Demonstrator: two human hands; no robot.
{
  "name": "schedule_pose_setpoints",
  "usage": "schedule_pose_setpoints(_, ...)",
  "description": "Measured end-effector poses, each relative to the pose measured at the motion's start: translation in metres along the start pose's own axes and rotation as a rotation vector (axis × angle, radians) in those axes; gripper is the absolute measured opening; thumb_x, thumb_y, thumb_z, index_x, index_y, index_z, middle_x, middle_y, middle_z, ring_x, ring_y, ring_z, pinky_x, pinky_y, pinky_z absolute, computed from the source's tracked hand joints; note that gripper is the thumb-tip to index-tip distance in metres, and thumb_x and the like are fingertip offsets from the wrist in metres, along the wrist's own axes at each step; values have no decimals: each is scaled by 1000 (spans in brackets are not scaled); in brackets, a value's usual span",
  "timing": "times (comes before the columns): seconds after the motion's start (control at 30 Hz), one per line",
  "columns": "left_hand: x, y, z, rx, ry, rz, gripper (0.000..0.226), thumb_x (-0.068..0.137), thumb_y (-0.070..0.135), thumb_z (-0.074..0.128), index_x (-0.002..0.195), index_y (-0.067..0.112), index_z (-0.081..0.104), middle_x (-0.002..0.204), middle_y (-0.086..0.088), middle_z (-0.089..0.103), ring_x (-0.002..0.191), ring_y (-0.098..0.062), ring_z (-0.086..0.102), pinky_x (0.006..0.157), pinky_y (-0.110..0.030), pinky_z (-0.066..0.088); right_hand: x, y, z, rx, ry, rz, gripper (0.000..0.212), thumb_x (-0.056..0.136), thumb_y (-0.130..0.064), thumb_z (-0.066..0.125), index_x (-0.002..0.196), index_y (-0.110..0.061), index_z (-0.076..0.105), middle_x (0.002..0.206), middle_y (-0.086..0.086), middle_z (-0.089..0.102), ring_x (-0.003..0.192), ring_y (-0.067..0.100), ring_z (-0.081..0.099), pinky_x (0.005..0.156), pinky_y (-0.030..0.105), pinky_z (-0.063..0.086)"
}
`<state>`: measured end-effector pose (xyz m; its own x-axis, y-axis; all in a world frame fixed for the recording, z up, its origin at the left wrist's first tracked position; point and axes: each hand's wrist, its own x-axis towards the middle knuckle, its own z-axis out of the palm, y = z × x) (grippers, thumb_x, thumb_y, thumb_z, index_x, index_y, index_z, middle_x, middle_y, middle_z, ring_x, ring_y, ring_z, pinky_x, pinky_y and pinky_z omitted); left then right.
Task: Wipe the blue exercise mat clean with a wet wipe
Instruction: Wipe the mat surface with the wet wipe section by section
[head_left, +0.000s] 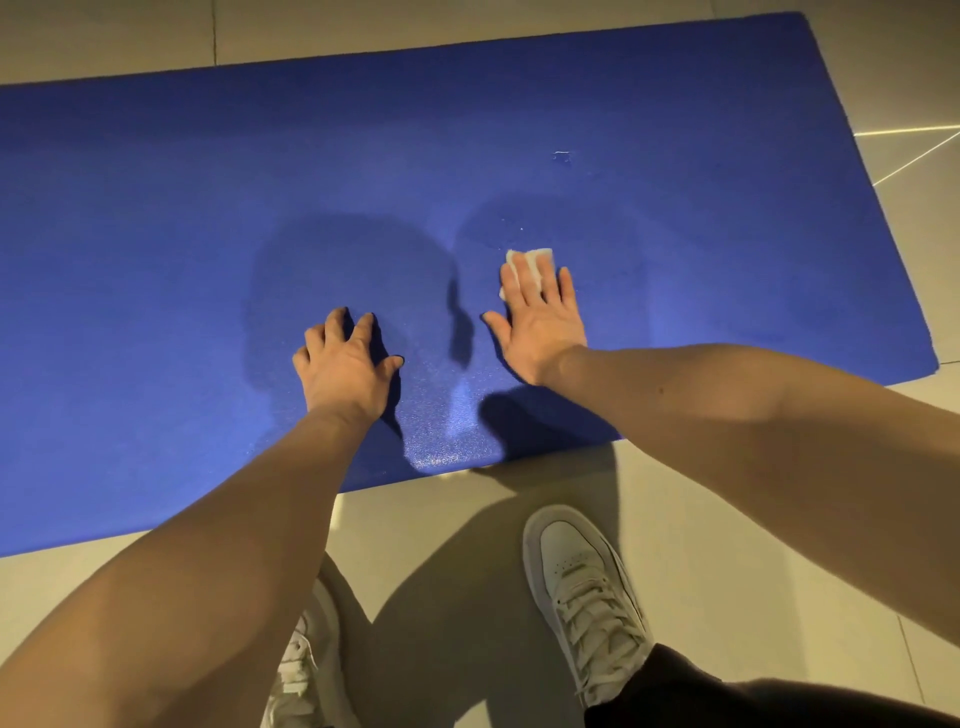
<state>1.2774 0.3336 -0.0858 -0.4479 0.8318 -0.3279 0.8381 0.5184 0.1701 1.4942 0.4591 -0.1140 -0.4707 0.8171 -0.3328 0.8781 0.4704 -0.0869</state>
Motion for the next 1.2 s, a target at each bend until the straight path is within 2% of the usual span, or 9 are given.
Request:
schedule_pose_setpoints(0.1,3,0,-2,-6,-3,-2,66,95,52,58,152,26,37,160,-7,25,140,-34,23,113,-49,22,2,-28,3,92,-5,115,80,104,-62,15,161,-12,-9,169,7,-21,152,38,-25,124,52,-13)
schedule_pose_setpoints(0.27,11,-3,-5,1,2,5,68,95,52,57,154,26,35,160,-6,24,141,-34,23,113,-47,22,0,-77,13,-95,-53,-279,78,104,-62,17,164,-17,-2,170,3,-17,153,40,-21,125,55,-4)
schedule_pose_setpoints(0.4,22,-1,-7,-6,-12,6,69,95,53,57,154,26,34,161,-7,22,142,-34,21,113,-48,21,19,-53,2,-133,-61,-435,72,103,-62,15,163,-26,-3,170,-7,-15,154,34,-22,124,56,-8)
schedule_pose_setpoints(0.67,32,-1,-7,-4,-11,9,70,95,55,56,154,28,33,161,-6,20,141,-34,21,114,-49,21,49,6,-19,40,-19,143,80,102,-65,9,162,-15,-9,169,3,-18,154,31,-23,124,53,-12)
schedule_pose_setpoints(0.73,34,-2,-8,-2,-8,15,69,96,55,54,155,27,32,161,-6,20,141,-34,21,114,-49,21,49,-20,-16,63,-18,124,82,102,-65,11,161,-14,-10,169,6,-19,153,38,-24,123,54,-14)
schedule_pose_setpoints(0.83,39,-4,-10,-5,9,17,69,96,55,53,155,26,32,161,-7,20,140,-34,21,113,-48,21,44,-65,-9,-18,-46,-130,82,100,-67,9,163,-18,-8,170,4,-18,151,43,-24,123,59,-11)
schedule_pose_setpoints(0.93,45,-7,-11,8,14,27,69,97,56,51,155,25,32,162,-8,20,141,-35,20,113,-49,21,46,-84,-8,-148,-101,-308,85,91,-71,-7,163,-24,-7,170,-2,-18,152,40,-23,123,59,-6)
schedule_pose_setpoints(1.0,50,-7,-12,8,13,24,69,97,56,51,156,26,31,162,-7,20,142,-34,20,114,-49,21,54,-74,-9,-155,-69,-385,80,96,-68,0,163,-24,-5,170,-5,-16,154,35,-23,124,57,-7)
schedule_pose_setpoints(1.2,58,-5,-15,6,11,29,67,97,55,51,155,26,32,162,-7,19,142,-34,19,115,-49,19,82,-5,-27,-41,-5,-30,78,103,-63,11,163,-17,-7,170,-1,-16,155,25,-20,125,53,-9)
